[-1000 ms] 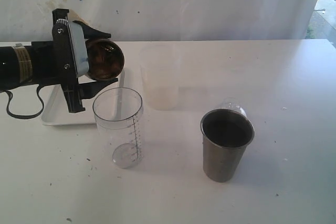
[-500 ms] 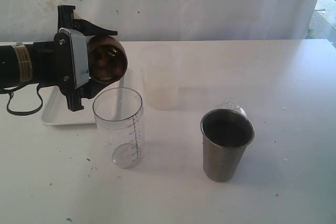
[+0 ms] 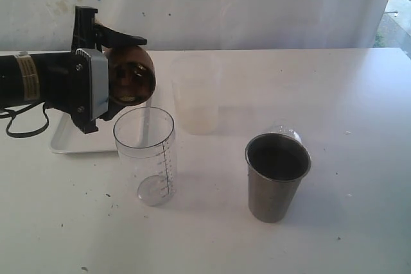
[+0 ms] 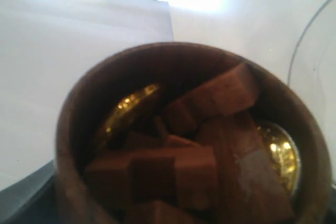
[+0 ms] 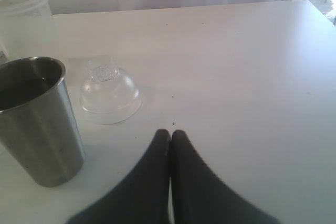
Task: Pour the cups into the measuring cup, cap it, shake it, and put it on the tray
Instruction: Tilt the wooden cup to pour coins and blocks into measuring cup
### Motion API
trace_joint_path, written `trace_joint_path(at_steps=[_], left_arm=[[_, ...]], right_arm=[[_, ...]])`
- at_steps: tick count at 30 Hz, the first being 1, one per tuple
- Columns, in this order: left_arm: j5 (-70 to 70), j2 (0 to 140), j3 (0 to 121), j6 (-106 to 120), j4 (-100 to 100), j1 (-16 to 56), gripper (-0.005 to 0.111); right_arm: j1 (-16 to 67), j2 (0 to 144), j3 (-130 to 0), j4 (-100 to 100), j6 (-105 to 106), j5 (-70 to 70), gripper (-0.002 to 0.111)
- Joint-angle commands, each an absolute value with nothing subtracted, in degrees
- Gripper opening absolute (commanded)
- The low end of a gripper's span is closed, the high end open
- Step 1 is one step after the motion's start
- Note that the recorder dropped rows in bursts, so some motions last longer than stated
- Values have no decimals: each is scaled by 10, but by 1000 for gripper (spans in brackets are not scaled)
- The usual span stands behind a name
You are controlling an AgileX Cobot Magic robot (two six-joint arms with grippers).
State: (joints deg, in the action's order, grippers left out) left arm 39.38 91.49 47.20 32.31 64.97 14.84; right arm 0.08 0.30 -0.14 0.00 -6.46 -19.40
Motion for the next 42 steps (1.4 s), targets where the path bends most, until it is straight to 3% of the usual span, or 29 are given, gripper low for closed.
trace_joint_path(at_steps=[1, 6, 42], left_arm=[[445, 908, 477, 337, 644, 151, 0], [387, 908, 477, 362, 631, 151, 0], [410, 908, 477, 599, 592, 155, 0]], right_arm=[[0, 0, 0, 0, -63, -193, 0], [0, 0, 0, 0, -63, -193, 0], [0, 0, 0, 0, -63, -193, 0]])
